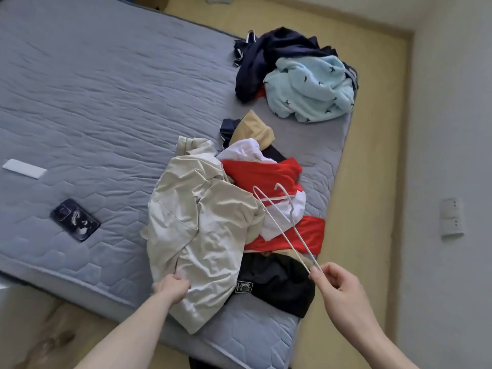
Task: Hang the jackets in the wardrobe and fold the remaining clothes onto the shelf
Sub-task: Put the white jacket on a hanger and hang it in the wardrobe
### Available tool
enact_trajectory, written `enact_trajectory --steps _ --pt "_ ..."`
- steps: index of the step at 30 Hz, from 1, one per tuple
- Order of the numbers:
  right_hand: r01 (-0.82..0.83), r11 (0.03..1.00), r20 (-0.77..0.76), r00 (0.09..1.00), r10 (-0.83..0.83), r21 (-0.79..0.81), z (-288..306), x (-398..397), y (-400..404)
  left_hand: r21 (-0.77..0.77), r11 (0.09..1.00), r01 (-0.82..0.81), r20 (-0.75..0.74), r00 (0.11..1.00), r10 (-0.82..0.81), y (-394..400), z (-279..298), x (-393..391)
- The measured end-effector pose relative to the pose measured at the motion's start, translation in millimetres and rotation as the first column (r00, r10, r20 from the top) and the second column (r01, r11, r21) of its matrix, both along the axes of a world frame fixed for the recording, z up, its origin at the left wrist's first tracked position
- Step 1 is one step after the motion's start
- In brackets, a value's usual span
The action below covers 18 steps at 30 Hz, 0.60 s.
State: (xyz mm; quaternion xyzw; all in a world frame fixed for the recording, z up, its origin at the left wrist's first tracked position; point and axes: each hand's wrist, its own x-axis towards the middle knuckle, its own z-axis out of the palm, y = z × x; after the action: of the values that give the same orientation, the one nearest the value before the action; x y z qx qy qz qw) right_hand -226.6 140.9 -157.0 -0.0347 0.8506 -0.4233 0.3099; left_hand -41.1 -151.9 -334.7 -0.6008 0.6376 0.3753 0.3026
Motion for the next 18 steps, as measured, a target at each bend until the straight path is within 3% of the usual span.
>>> enact_trajectory --steps 4,7,8,12,18 --pt "0.022 1.0 0.05 0.998 -0.022 -0.004 -42 9 -7 0.211 0.96 -0.183 -0.051 0.979 0.198 12 -46 16" --pt "0.038 0.999 0.057 0.998 -0.038 0.0 -44 19 -12 0.155 0.93 -0.333 -0.135 0.926 0.353 17 -40 29" --pt "0.048 0.999 0.066 0.997 -0.048 0.001 -40 22 -12 0.105 0.938 -0.329 -0.168 0.924 0.343 18 -26 31" --pt "0.054 0.998 0.093 0.994 -0.055 0.013 4 34 -13 -0.159 0.983 -0.093 -0.288 0.957 0.044 19 65 31" --pt "-0.018 0.996 0.047 0.999 0.022 -0.083 113 42 -9 -0.118 0.956 -0.27 -0.594 0.79 0.15 -1 245 12"
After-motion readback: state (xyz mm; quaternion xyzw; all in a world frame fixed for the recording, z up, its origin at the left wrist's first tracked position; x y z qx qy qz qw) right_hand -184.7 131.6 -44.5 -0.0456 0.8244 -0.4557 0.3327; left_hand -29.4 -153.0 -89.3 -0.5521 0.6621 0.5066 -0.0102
